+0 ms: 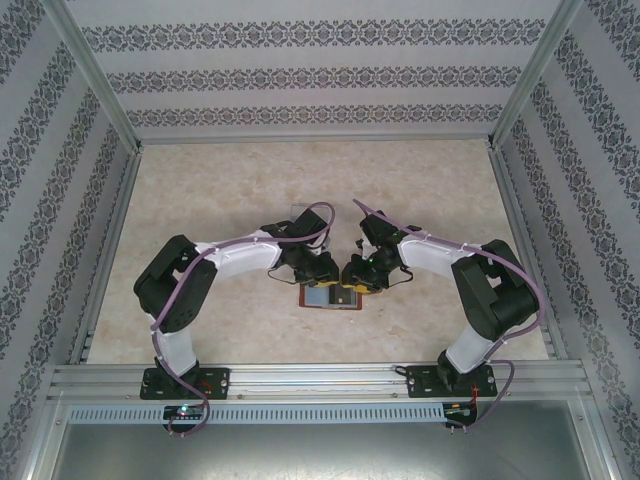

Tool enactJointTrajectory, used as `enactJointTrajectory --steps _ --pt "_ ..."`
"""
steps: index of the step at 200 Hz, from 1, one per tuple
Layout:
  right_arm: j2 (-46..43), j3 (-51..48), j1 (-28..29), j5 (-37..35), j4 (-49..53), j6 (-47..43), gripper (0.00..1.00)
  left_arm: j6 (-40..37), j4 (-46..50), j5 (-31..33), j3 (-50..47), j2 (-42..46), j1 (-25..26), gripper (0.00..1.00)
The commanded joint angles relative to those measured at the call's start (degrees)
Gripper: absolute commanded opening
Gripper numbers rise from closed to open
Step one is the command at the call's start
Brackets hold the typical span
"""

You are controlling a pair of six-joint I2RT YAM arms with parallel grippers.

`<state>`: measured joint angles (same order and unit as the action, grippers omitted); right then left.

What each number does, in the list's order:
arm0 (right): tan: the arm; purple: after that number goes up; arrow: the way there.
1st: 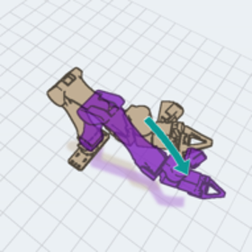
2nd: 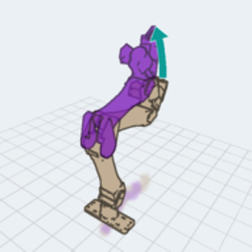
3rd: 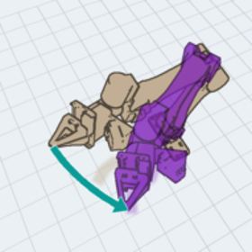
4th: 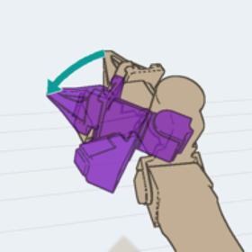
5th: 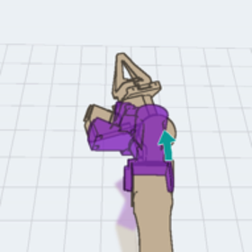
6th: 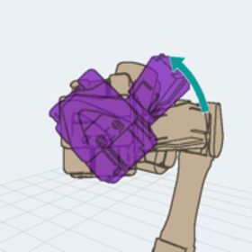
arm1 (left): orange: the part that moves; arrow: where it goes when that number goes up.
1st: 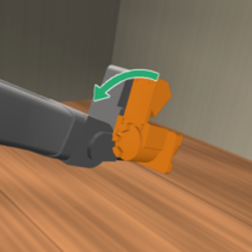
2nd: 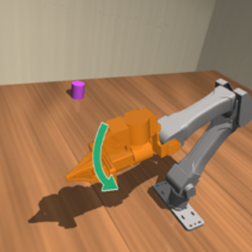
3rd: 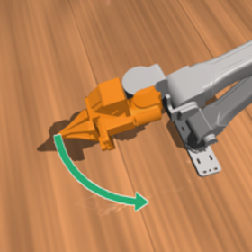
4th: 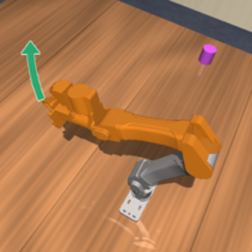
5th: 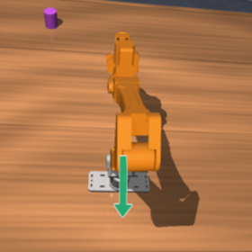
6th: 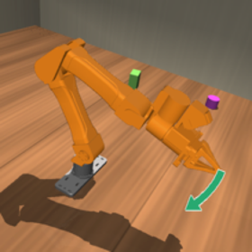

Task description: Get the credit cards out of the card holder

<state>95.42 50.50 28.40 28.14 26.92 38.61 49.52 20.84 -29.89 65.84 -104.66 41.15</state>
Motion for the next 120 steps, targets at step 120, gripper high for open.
enactJointTrajectory --steps 120 --pt "1.28 0.27 1.65 -2.21 2.88 -1.11 0.34 3.86 -9.77 -5.16 -7.25 -2.52 -1.57 0.22"
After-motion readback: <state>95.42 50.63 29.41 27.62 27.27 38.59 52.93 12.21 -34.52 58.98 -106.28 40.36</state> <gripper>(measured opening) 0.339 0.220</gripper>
